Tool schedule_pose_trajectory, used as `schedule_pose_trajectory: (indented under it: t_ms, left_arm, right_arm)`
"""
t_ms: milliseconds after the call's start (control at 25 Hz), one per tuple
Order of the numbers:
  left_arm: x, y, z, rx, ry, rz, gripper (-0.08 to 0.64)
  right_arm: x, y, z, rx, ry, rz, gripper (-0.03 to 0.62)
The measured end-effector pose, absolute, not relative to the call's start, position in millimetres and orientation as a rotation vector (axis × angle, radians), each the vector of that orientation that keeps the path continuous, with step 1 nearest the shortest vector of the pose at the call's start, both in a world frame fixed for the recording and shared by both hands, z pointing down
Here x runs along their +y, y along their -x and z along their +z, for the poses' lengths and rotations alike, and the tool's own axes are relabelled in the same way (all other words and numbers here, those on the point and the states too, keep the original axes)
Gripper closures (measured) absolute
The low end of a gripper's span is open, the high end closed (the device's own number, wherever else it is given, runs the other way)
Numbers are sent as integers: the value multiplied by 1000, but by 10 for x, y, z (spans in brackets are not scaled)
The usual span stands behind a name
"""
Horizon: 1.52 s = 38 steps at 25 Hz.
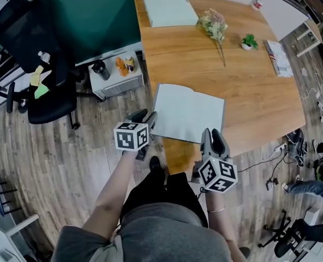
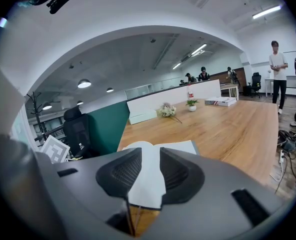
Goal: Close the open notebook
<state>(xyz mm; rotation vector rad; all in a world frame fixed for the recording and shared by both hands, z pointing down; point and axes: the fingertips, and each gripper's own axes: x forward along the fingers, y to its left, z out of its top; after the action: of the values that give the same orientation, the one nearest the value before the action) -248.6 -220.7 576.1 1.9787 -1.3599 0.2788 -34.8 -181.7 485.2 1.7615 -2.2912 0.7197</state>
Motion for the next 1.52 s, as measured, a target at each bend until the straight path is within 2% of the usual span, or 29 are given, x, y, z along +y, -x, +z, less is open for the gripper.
schedule_pose_trajectory:
  t_ms: [280, 800, 1520]
  left_arm:
    - [-2186, 2345, 5924, -1241, -1967, 319, 405]
    - [-2188, 2279, 5997, -1139, -1887, 215, 403]
    - [-2109, 2343, 5891, -1195, -1886, 300, 482]
  right_arm:
    - [-1792, 343, 4943, -2255, -1783, 767, 483]
    - [-1824, 328, 5014, -2238, -1783, 808, 483]
    - [-1754, 285, 4994, -2230, -1789, 801, 495]
